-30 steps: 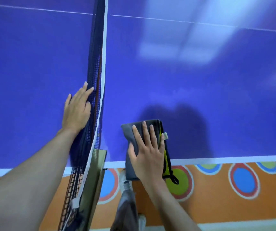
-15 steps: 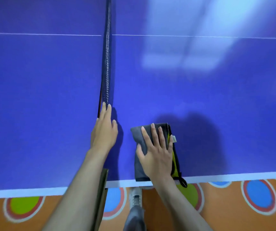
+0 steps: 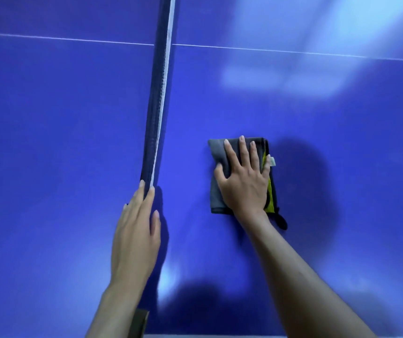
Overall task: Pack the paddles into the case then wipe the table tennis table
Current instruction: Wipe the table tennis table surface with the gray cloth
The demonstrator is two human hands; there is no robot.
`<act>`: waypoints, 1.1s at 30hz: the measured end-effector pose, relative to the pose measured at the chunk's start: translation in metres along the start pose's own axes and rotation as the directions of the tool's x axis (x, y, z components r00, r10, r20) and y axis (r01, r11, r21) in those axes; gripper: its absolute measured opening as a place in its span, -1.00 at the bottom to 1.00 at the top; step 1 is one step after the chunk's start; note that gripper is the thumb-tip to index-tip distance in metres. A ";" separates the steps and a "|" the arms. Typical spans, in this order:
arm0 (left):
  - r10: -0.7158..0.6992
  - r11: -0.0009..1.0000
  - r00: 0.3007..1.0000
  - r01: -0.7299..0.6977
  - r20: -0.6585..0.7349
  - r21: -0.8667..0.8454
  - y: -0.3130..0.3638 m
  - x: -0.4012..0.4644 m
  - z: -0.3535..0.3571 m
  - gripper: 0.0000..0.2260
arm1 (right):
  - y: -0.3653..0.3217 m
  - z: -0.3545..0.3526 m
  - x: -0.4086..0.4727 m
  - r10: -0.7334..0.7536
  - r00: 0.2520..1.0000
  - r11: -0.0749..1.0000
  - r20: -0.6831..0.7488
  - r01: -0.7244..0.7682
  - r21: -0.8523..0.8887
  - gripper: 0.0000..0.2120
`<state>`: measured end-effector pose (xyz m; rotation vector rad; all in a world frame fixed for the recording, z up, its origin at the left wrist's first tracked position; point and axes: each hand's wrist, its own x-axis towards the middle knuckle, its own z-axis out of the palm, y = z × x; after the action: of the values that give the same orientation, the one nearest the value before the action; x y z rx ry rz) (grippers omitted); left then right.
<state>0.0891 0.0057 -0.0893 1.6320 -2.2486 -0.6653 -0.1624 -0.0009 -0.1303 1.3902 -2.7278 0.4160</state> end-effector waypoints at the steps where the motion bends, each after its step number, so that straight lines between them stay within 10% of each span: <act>1: -0.001 1.000 1.000 0.001 -0.008 -0.005 0.001 0.002 0.001 -0.52 | 0.000 0.002 0.010 0.001 1.000 1.000 0.000 -0.001 -0.002 -0.41; 18: 0.089 0.941 0.990 -0.120 0.112 0.315 0.046 -0.016 0.001 -0.41 | 0.024 -0.023 -0.110 -0.089 0.996 0.996 -0.009 0.089 -0.023 -0.46; 33: 0.080 0.996 0.985 -0.084 0.155 0.022 0.090 -0.111 0.030 -0.68 | 0.071 -0.072 -0.264 -0.055 0.987 0.996 0.149 0.065 -0.065 -0.35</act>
<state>0.0369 0.1394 -0.0640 1.5396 -2.4296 -0.7653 -0.0676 0.2654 -0.1198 1.5386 -2.7750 0.2216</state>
